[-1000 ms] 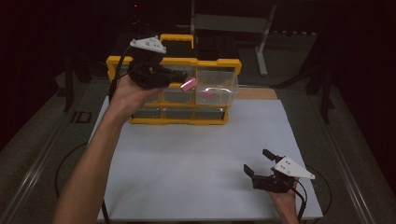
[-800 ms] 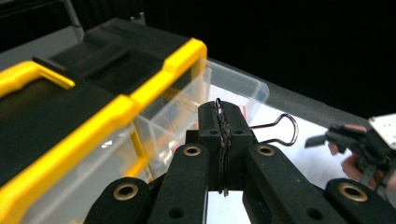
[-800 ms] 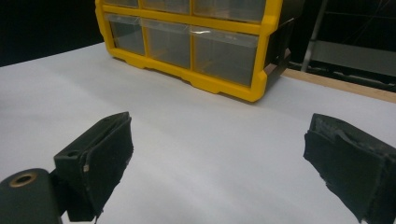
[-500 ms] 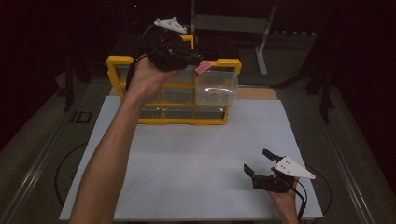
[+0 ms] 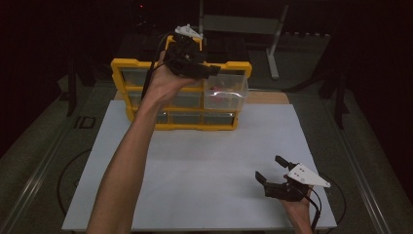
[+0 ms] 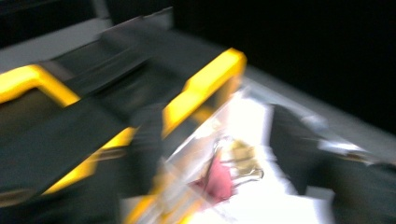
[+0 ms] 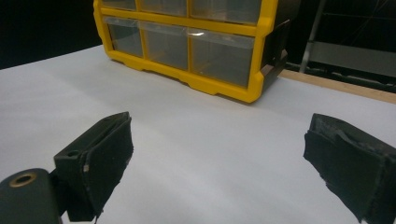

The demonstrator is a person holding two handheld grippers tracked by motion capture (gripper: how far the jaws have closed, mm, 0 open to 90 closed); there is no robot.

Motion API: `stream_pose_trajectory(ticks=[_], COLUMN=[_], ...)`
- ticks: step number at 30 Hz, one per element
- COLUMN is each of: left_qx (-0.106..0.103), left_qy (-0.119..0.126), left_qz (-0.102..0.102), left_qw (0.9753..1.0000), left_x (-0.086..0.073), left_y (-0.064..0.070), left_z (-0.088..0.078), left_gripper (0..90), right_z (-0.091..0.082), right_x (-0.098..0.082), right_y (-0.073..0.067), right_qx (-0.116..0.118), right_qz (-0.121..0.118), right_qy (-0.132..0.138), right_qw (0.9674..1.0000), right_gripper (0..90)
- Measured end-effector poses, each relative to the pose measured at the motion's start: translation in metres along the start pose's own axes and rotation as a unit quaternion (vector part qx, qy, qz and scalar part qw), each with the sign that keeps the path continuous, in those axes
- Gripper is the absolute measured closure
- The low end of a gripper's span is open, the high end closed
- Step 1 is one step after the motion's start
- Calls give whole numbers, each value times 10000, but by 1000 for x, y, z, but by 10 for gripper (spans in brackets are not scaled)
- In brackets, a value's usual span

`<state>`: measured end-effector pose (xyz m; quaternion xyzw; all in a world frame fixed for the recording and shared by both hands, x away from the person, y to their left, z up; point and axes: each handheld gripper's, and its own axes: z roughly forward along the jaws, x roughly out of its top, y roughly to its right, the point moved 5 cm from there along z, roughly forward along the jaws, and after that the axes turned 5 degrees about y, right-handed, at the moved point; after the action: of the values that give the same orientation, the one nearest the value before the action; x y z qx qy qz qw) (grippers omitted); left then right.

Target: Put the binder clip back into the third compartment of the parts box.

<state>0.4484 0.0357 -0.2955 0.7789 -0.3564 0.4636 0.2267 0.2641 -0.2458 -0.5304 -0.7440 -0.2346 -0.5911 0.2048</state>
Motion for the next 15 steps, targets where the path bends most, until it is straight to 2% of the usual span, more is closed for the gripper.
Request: stream_pose_trajectory(ticks=[2, 4, 8, 13, 15], left_qx=[84, 85, 147, 48, 106], left_qy=[-43, -62, -132, -121, -147], left_qz=[-62, -140, -167, -153, -118], left_qw=[9999, 9998, 9997, 9998, 9998], left_x=[-7, -15, -36, -69, -84], left_y=[-5, -10, -18, -19, -19], left_z=[-3, -8, -16, -30, -35], left_gripper=[142, 95, 67, 46, 44], right_z=[0, 0, 2, 2, 2], right_x=[0, 0, 0, 0, 0], right_y=[0, -1, -1, -2, -3], right_qx=[0, 6, 22, 32, 39], right_qz=[0, -3, -6, -33, -33], right_qy=[-1, -8, -5, -26, -39], right_qw=[10000, 10000, 10000, 10000, 10000], right_gripper=[76, 75, 75, 75, 76])
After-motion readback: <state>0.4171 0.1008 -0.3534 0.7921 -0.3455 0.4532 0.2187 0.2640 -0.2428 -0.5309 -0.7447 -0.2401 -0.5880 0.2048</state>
